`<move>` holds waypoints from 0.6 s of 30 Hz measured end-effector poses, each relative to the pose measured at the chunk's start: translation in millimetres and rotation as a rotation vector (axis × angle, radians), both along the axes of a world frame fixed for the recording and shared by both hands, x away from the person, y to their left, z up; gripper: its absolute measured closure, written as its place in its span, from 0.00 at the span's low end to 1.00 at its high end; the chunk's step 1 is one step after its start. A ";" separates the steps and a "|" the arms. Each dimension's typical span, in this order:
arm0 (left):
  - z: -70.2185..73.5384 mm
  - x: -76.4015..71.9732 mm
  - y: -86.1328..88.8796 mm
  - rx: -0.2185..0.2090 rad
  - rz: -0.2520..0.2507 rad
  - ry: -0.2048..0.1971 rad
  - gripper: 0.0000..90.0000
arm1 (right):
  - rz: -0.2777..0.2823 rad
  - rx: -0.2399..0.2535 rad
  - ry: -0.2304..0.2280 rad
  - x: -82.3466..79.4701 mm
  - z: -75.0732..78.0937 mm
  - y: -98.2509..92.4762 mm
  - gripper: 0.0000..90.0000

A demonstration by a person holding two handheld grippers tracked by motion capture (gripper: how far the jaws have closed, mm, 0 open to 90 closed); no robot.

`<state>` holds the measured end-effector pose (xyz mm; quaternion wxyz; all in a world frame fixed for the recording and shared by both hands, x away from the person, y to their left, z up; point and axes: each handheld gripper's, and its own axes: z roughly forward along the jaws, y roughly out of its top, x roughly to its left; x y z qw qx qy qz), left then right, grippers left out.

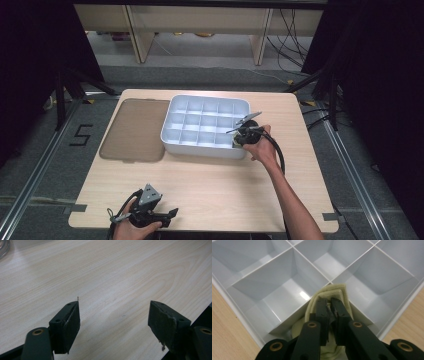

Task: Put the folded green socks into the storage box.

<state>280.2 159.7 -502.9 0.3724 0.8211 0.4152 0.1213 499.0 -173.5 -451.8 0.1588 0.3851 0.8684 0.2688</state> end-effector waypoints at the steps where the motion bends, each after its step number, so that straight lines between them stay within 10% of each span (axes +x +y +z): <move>1: 0.3 -0.2 -0.3 -0.004 0.005 0.000 0.28 | 0.001 -0.006 0.010 0.1 -0.3 0.6 0.94; 12: 0.4 -0.4 0.1 -0.001 0.004 0.001 0.28 | -0.008 -0.048 0.067 4.1 -7.9 5.5 0.94; 18: 1.4 0.4 1.2 0.013 -0.018 -0.004 0.28 | -0.010 0.016 0.041 0.7 1.9 -2.0 0.88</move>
